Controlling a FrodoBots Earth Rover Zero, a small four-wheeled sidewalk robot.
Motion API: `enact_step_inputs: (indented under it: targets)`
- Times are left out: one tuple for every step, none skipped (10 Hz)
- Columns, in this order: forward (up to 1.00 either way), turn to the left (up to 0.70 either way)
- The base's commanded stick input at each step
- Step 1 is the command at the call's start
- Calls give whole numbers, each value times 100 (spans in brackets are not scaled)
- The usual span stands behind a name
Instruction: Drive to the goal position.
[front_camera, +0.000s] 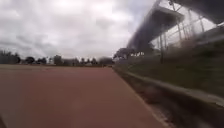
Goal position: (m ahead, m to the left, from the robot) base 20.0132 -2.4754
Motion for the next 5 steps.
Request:
enact_step_inputs:
  targets:
    - [70,-9]
    - [70,-18]
    - [70,-18]
    - [70,-6]
    - [70,0]
